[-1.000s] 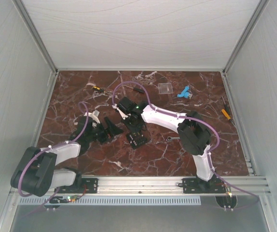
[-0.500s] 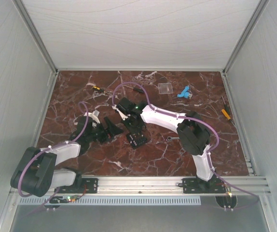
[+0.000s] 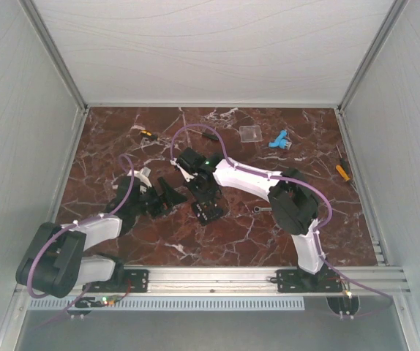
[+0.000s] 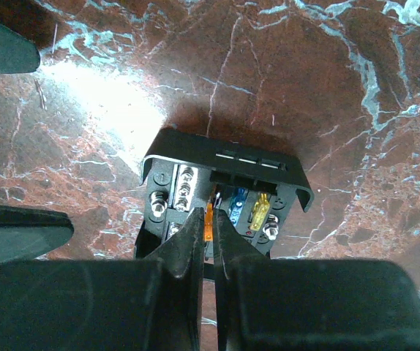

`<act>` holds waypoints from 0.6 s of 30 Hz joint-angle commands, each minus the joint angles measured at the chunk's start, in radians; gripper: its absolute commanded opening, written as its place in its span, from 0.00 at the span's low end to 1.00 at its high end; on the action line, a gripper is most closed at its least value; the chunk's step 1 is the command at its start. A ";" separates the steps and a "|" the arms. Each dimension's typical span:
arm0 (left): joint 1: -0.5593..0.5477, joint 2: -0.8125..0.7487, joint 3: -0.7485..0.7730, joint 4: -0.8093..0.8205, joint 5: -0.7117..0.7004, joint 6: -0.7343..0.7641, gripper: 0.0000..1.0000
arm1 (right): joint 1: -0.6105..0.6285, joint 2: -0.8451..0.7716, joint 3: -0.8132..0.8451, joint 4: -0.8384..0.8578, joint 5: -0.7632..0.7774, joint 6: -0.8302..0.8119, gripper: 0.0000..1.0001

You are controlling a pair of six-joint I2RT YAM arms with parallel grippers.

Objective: Snap on the fuse box
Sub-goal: Install the fuse at the fuse box base.

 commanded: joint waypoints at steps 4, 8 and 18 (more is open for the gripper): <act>0.006 -0.017 0.002 0.030 0.006 0.005 1.00 | 0.008 0.011 0.005 0.004 0.031 0.011 0.00; 0.006 -0.018 0.003 0.032 0.007 0.006 1.00 | 0.008 0.002 0.004 0.012 0.039 0.009 0.00; 0.006 -0.016 0.005 0.032 0.010 0.006 1.00 | 0.007 0.018 -0.001 0.008 0.012 0.009 0.00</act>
